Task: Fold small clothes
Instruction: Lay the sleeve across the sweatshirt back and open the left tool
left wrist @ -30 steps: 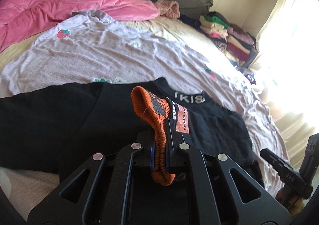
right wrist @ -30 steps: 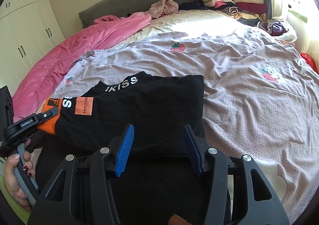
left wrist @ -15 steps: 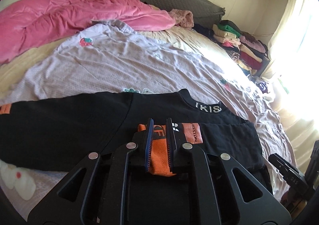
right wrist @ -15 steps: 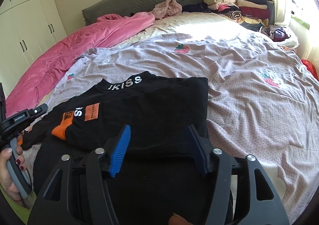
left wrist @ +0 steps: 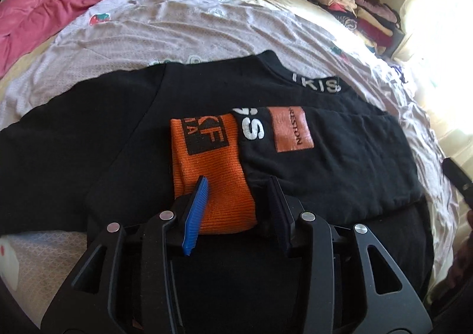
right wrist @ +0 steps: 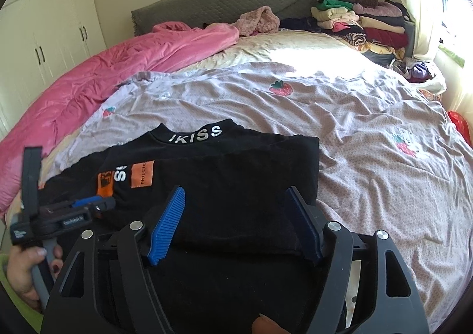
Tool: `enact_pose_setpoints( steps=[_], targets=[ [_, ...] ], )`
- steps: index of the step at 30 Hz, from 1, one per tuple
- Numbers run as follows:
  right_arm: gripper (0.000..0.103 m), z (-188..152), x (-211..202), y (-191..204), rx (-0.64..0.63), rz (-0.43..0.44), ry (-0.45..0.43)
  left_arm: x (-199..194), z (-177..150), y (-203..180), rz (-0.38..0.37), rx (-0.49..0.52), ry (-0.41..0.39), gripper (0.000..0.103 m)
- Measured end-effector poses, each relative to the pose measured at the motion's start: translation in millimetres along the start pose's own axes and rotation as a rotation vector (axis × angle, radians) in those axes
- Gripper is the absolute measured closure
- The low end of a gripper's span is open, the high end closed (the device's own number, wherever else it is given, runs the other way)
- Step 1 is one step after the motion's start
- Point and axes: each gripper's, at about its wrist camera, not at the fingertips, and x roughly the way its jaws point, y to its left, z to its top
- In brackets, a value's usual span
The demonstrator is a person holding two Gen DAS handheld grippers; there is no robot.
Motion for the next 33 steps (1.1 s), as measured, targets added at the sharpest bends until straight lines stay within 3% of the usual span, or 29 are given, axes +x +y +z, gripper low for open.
enact_pose_setpoints(
  steps=[7,10,12,22,24,33],
  targets=[
    [0.034,-4.4,37.0,13.2,-0.066,-0.012,0.089,-1.8,0.6,5.3,-0.013,-0.014,-0.002,0.069],
    [0.034,-15.4,64.7,0.2,-0.046,-0.096,0.183,-1.5,-0.5,4.3,-0.015,-0.015,-0.002,0.069],
    [0.033,-24.6,78.5,-16.3,0.024,-0.083,0.235,-1.7,-0.4,4.5,-0.017,-0.015,-0.004,0.069],
    [0.032,-24.6,49.7,-24.5,0.124,-0.01,0.179,-14.0,-0.1,0.9,-0.029,-0.017,-0.032,0.059],
    [0.025,-24.9,42.9,-23.0,0.123,-0.003,0.172,-18.1,-0.8,-0.7,-0.034,-0.011,-0.037,0.055],
    [0.024,-23.0,21.1,-7.5,0.105,0.025,0.141,-37.4,-3.8,-0.7,-0.026,-0.002,-0.07,0.028]
  ],
)
